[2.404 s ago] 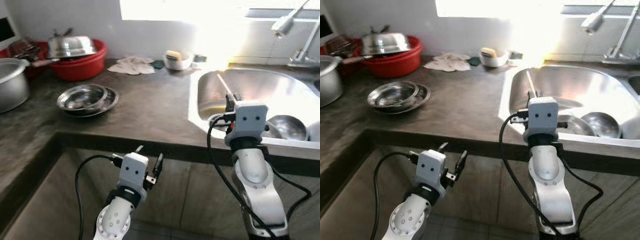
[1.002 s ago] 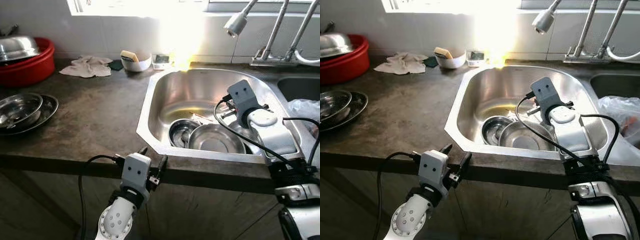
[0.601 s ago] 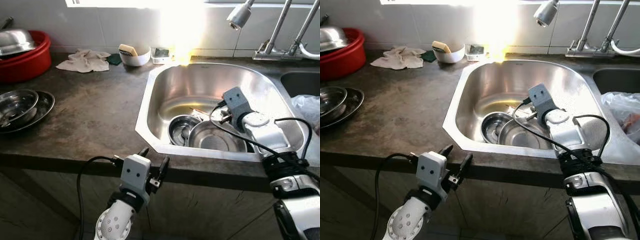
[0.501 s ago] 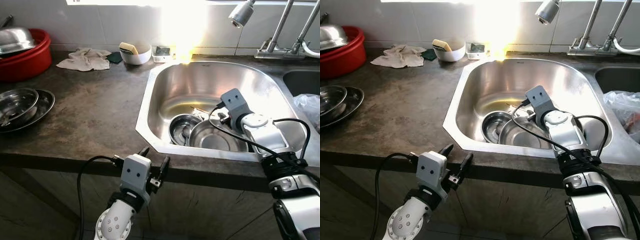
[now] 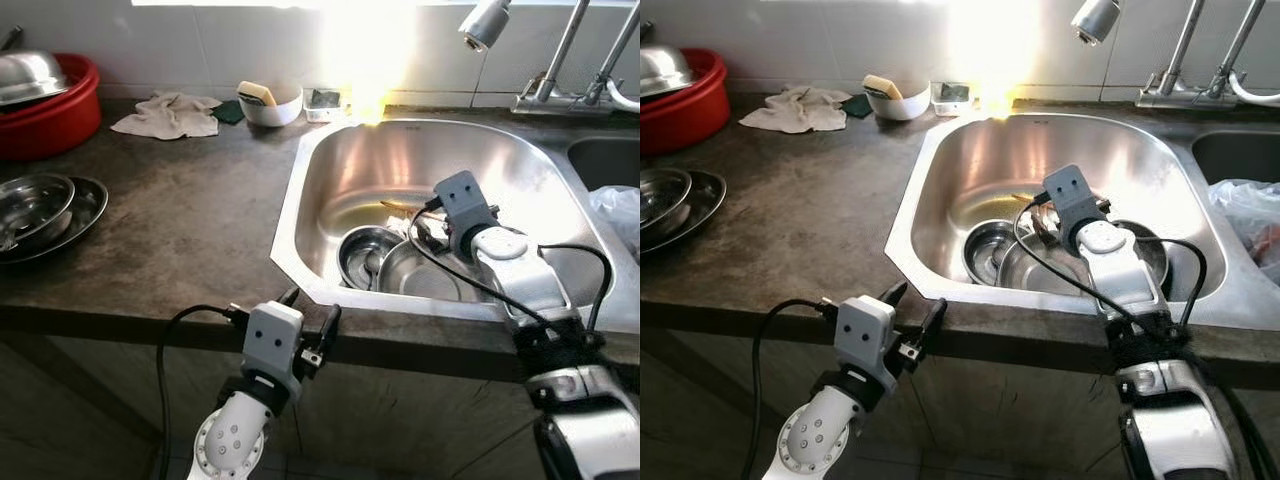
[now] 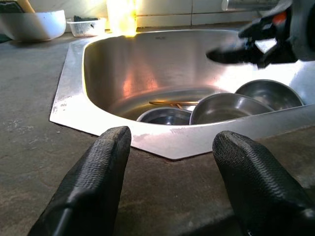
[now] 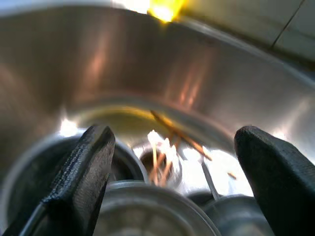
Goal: Kitchen organization
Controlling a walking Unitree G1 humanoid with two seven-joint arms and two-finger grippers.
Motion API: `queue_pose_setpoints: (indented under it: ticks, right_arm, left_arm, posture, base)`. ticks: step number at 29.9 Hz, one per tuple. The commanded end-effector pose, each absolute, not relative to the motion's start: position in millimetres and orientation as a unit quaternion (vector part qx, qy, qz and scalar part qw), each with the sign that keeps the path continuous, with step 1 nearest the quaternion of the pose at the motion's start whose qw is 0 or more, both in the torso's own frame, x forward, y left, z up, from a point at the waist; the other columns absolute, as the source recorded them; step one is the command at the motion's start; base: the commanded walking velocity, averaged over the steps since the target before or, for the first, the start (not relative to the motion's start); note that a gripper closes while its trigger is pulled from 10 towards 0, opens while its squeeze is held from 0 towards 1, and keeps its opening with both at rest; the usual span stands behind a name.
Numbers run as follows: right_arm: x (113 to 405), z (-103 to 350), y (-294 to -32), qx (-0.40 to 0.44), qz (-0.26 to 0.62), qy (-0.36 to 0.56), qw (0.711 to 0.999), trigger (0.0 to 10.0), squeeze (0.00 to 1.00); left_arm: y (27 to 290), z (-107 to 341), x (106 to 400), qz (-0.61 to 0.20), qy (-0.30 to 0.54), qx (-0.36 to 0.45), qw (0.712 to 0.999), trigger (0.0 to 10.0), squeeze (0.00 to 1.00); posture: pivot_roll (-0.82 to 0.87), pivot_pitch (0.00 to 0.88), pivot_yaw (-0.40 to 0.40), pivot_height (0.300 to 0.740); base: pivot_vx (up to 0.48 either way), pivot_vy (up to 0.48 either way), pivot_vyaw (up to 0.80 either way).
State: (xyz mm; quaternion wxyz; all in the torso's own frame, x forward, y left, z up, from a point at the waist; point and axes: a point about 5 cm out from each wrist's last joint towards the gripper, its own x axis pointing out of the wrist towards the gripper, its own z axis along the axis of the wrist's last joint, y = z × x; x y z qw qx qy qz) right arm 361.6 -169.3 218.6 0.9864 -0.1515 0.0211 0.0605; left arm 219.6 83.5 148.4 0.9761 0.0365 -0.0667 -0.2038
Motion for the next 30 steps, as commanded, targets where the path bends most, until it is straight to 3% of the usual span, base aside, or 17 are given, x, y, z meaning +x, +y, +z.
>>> queue_pose_setpoints:
  ticks: [1, 12, 15, 23, 30]
  right_arm:
    - [351.5, 236.5, -171.6, -0.118, 0.035, -0.050, 0.991, 10.0, 0.00]
    - [302.4, 210.3, -154.1, -0.026, 0.044, -0.091, 0.995, 10.0, 0.00]
    - [272.2, 188.8, -146.4, 0.005, 0.056, -0.087, 0.995, 10.0, 0.00]
    - [251.9, 184.2, -146.3, 0.000, 0.067, -0.089, 0.994, 10.0, 0.00]
    - [253.7, 190.5, -140.0, -0.003, 0.064, -0.106, 0.992, 10.0, 0.00]
  left_arm:
    - [88.4, 138.8, 221.2, -0.191, -0.043, 0.042, 0.980, 10.0, 0.00]
    - [90.6, 136.6, 223.2, -0.187, -0.045, 0.044, 0.980, 10.0, 0.00]
    - [89.9, 136.6, 224.3, -0.190, -0.049, 0.045, 0.980, 10.0, 0.00]
    - [92.2, 138.3, 222.3, -0.183, -0.054, 0.024, 0.981, 10.0, 0.00]
    - [89.4, 136.9, 221.5, -0.185, -0.052, 0.021, 0.981, 10.0, 0.00]
  posture:
    - [0.06, 0.081, -0.019, 0.740]
    - [0.04, 0.048, -0.013, 0.740]
    - [0.05, 0.038, -0.015, 0.740]
    - [0.03, 0.032, -0.014, 0.740]
    - [0.04, 0.030, -0.016, 0.740]
  base:
    - [0.000, 0.000, 0.00]
    - [0.000, 0.000, 0.00]
    - [0.000, 0.000, 0.00]
    - [0.000, 0.000, 0.00]
    - [0.000, 0.069, 0.00]
